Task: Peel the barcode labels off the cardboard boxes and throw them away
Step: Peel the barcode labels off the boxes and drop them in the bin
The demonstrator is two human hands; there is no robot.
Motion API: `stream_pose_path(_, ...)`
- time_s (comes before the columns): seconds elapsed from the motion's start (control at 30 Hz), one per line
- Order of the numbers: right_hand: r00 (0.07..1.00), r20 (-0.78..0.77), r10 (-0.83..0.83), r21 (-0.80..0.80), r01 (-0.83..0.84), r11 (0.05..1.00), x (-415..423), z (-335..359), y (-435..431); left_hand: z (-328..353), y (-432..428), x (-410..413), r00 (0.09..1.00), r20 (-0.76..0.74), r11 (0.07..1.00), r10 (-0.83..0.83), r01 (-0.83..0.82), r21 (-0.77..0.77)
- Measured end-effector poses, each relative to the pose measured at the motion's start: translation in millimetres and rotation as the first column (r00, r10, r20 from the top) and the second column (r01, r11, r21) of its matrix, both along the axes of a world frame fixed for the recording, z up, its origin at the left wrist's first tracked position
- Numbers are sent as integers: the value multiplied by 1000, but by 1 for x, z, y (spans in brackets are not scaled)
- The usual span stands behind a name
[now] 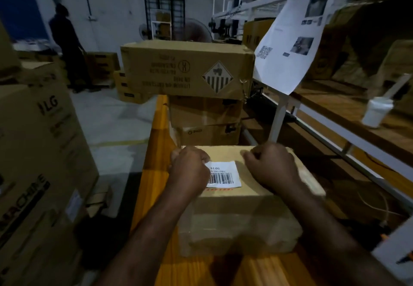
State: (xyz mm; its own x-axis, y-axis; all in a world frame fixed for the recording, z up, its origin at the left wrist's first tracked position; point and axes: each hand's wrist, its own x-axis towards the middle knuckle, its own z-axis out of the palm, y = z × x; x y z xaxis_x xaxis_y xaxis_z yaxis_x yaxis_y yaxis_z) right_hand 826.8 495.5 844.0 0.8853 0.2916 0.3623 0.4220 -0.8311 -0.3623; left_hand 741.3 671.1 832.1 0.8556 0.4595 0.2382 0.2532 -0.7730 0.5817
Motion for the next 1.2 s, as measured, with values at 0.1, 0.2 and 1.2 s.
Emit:
stream_pose_path(0.1, 998, -35, 55, -44, -57, 997, -15, -1, 29, 0, -3, 0, 1000, -3, 999, 8, -8, 34)
stream_pose_path(0.2, 992, 60, 109, -122, -101, 987, -34, -3, 37, 1, -6, -4, 1000, 4, 999, 21, -21, 50)
stream_pose_path(1.2, 953, -98, 286, 66, -281, 957, -16, -8, 26, 9, 9, -1, 977, -45, 966, -206, 196, -167)
